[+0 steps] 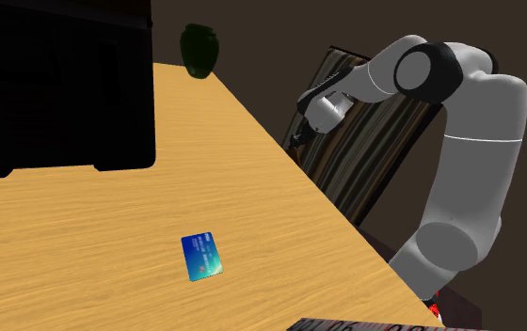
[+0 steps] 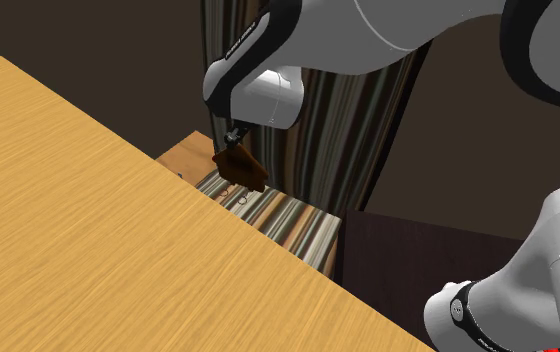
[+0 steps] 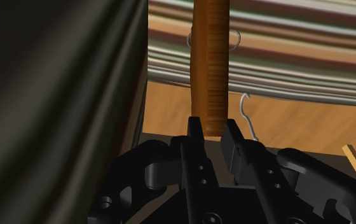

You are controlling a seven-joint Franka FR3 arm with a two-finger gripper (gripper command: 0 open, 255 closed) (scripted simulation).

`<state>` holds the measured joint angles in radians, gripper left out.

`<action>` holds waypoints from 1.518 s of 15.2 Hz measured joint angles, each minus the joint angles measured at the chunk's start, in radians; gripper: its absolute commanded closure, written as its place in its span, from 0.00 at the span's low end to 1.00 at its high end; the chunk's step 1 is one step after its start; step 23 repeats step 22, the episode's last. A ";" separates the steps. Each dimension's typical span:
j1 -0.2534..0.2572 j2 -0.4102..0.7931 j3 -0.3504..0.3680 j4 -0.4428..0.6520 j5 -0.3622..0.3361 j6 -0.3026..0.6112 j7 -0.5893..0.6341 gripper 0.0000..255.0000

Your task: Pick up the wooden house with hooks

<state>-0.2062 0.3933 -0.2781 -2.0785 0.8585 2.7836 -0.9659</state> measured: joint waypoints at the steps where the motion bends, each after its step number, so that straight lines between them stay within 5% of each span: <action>1: 0.000 0.001 0.001 0.000 0.002 0.002 -0.001 1.00; 7: 0.000 0.001 -0.002 0.003 -0.006 -0.007 0.006 1.00; 23: 0.071 -0.133 -0.114 -0.006 -0.214 -0.119 0.194 1.00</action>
